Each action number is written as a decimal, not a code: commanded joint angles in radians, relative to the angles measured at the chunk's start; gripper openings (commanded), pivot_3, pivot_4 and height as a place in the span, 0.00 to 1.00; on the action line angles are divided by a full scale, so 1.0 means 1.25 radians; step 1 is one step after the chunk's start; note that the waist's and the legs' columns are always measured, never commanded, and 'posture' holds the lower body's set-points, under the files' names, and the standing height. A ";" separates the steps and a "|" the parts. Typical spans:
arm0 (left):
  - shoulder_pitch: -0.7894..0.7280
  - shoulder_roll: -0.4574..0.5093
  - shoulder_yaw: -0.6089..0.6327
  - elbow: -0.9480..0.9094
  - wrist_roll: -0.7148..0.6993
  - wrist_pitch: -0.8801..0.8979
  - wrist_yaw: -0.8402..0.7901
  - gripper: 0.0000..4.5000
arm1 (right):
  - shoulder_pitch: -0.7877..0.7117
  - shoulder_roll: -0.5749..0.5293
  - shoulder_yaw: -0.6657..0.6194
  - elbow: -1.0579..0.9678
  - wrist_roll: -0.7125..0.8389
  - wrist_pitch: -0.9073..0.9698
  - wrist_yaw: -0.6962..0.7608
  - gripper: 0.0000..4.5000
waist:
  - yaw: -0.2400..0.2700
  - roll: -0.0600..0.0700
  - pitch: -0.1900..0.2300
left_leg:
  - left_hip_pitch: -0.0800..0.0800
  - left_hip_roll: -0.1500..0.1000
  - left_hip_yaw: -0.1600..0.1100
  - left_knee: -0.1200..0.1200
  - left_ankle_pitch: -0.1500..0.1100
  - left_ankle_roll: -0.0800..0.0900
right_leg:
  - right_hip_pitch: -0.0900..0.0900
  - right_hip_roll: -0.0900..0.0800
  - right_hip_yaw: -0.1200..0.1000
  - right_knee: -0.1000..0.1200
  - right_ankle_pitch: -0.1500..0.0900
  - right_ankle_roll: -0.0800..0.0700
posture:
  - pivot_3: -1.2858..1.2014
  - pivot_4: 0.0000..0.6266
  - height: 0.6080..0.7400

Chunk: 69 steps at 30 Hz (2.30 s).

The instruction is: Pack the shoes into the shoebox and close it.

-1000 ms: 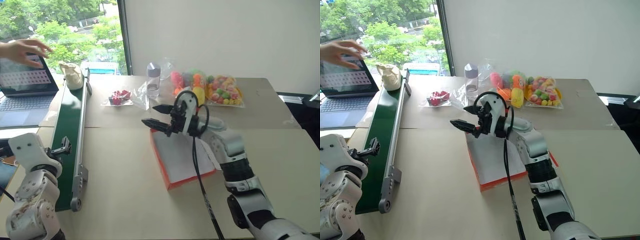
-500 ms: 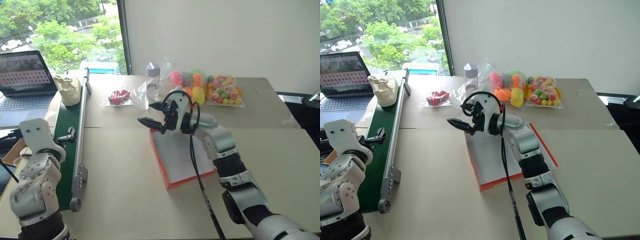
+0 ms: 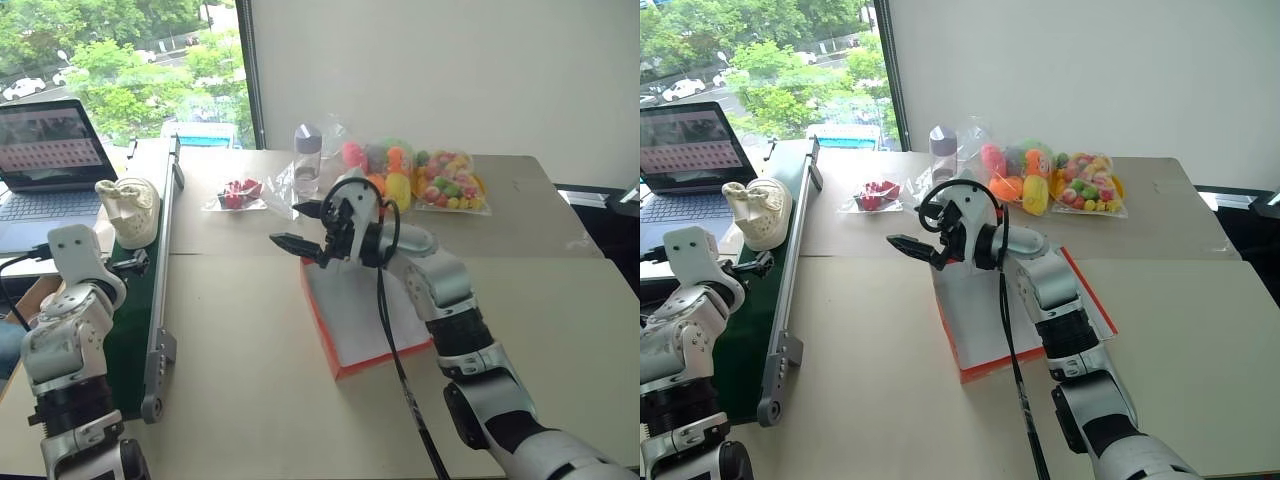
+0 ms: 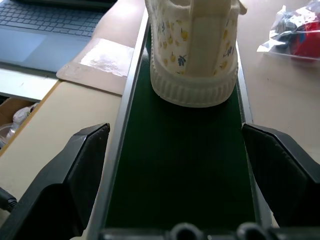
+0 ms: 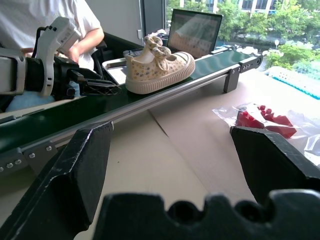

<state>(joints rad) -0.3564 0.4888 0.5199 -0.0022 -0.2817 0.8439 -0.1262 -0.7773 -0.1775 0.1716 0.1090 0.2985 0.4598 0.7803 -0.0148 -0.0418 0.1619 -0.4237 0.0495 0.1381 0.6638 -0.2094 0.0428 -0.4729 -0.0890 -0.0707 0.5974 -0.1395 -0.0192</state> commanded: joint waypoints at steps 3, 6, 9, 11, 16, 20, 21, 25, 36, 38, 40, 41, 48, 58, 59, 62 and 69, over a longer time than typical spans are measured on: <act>-0.033 0.020 0.007 0.027 -0.017 -0.017 -0.016 1.00 | -0.007 -0.010 -0.026 -0.036 0.013 -0.001 -0.009 0.99 | 0.000 0.000 0.000 | 0.000 0.000 0.000 0.000 0.000 0.000 | 0.000 0.000 0.000 0.000 0.000 0.000 | 0.52 0.24 1.00; -0.031 0.021 -0.004 0.042 -0.016 -0.015 -0.021 1.00 | -0.007 -0.016 -0.026 -0.038 0.010 -0.002 -0.011 0.99 | 0.000 0.000 0.000 | 0.000 0.000 0.000 0.000 0.000 0.000 | 0.000 -0.001 0.000 0.000 0.000 0.000 | 0.52 0.24 1.00; -0.029 0.016 -0.005 0.047 -0.025 -0.008 -0.024 0.91 | -0.009 -0.019 -0.025 -0.037 0.008 -0.004 -0.013 1.00 | 0.000 0.000 0.000 | 0.000 0.000 0.000 0.000 0.000 0.000 | 0.000 -0.001 0.000 0.000 0.000 0.000 | 0.52 0.24 1.00; -0.024 0.005 0.000 0.035 -0.037 -0.003 -0.025 0.87 | -0.011 -0.023 -0.022 -0.034 0.004 -0.008 -0.015 1.00 | 0.000 0.000 0.000 | 0.000 0.000 0.000 0.000 0.000 0.000 | 0.000 -0.001 0.000 0.000 0.000 0.000 | 0.52 0.24 1.00; -0.033 -0.001 -0.001 0.016 -0.044 -0.013 -0.011 0.64 | -0.015 -0.031 -0.018 -0.029 0.000 -0.009 -0.013 1.00 | 0.005 0.000 0.000 | 0.001 0.000 0.000 0.000 0.000 -0.001 | 0.000 -0.001 0.000 0.002 -0.001 -0.002 | 0.52 0.24 1.00; -0.087 0.002 -0.025 -0.045 -0.033 -0.099 -0.013 0.62 | -0.021 -0.021 -0.038 -0.027 0.021 0.009 -0.025 1.00 | 0.006 0.000 0.000 | 0.001 0.000 0.000 0.000 0.001 -0.001 | 0.000 -0.002 0.000 0.003 -0.001 -0.003 | 0.52 0.24 1.00; -0.098 0.008 -0.050 -0.067 -0.026 -0.121 -0.026 0.62 | -0.027 -0.010 -0.058 -0.025 0.040 0.024 -0.040 1.00 | 0.007 -0.001 0.001 | 0.000 0.000 -0.001 0.000 0.001 -0.001 | 0.000 -0.002 -0.001 0.003 -0.001 -0.003 | 0.52 0.24 1.00; -0.151 -0.032 -0.105 -0.146 -0.068 -0.142 -0.049 0.62 | -0.068 0.036 -0.163 -0.014 0.144 0.117 -0.106 1.00 | 0.007 -0.002 0.001 | -0.002 0.000 -0.001 0.000 0.001 -0.001 | -0.001 -0.002 -0.001 0.001 0.004 -0.006 | 0.52 0.24 1.00; -0.242 -0.221 -0.310 -0.277 -0.134 -0.081 -0.040 0.62 | -0.191 0.097 -0.414 0.057 0.404 0.297 -0.325 1.00 | -0.006 -0.002 0.001 | -0.003 0.000 0.000 0.000 0.004 0.007 | -0.001 0.001 -0.001 -0.002 0.005 -0.005 | 0.52 0.24 1.00; -0.245 -0.241 -0.338 -0.284 -0.140 -0.077 -0.043 0.62 | -0.190 0.095 -0.412 0.053 0.407 0.299 -0.336 1.00 | -0.006 -0.002 0.002 | -0.003 0.000 0.000 0.000 0.004 0.007 | -0.001 0.002 -0.001 -0.001 0.003 -0.002 | 0.52 0.24 1.00; -0.244 -0.258 -0.347 -0.291 -0.145 -0.067 -0.038 0.62 | -0.186 0.093 -0.408 0.048 0.404 0.301 -0.343 1.00 | -0.007 -0.002 0.002 | -0.003 0.000 0.000 0.000 0.005 0.007 | -0.001 0.002 0.000 -0.001 0.003 -0.002 | 0.52 0.24 1.00; -0.243 -0.264 -0.352 -0.298 -0.147 -0.062 -0.036 0.62 | -0.182 0.092 -0.408 0.045 0.402 0.301 -0.348 1.00 | -0.007 -0.002 0.002 | -0.003 0.000 0.000 0.000 0.005 0.007 | -0.001 0.002 0.000 -0.001 0.003 -0.001 | 0.52 0.24 1.00; -0.229 -0.283 -0.361 -0.338 -0.170 -0.023 -0.015 0.62 | -0.168 0.090 -0.406 0.047 0.396 0.290 -0.369 1.00 | -0.004 -0.002 0.002 | -0.002 0.000 0.000 0.000 0.005 0.008 | 0.000 0.002 0.001 -0.001 0.002 0.001 | 0.52 0.24 1.00; -0.191 -0.309 -0.347 -0.377 -0.238 0.099 0.005 0.62 | -0.180 0.097 -0.422 0.053 0.415 0.277 -0.371 0.47 | -0.003 -0.002 0.002 | -0.002 0.000 0.000 0.000 0.005 0.008 | 0.000 0.002 0.001 -0.001 0.001 0.001 | 0.52 0.24 1.00; -0.193 -0.304 -0.345 -0.380 -0.242 0.107 0.003 0.62 | -0.182 0.097 -0.424 0.054 0.414 0.275 -0.372 0.41 | -0.004 -0.002 0.002 | -0.002 0.000 0.000 0.000 0.005 0.008 | 0.000 0.002 0.001 -0.001 0.001 0.001 | 0.52 0.24 1.00; -0.200 -0.288 -0.340 -0.383 -0.247 0.123 0.001 0.62 | -0.187 0.098 -0.427 0.059 0.416 0.271 -0.373 0.22 | -0.003 -0.002 0.002 | -0.002 0.000 -0.001 0.000 0.005 0.008 | 0.000 0.002 0.001 -0.001 0.001 0.001 | 0.52 0.24 1.00; -0.214 -0.208 -0.282 -0.398 -0.338 0.198 -0.056 1.00 | -0.198 0.064 -0.414 0.074 0.388 0.239 -0.368 0.13 | -0.003 -0.002 0.002 | -0.002 0.000 -0.001 0.000 0.005 0.008 | 0.000 0.002 0.001 -0.001 0.001 0.001 | 0.52 0.24 1.00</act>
<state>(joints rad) -0.5973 0.2083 0.1419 -0.4489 -0.6607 1.0718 -0.1694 -0.9786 -0.0763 -0.3349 0.2287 0.7846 0.8024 0.3048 -0.0180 -0.0438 0.1640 -0.4265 0.0490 0.1372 0.6637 -0.2032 0.0530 -0.4731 -0.0865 -0.0697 0.5958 -0.1378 -0.0178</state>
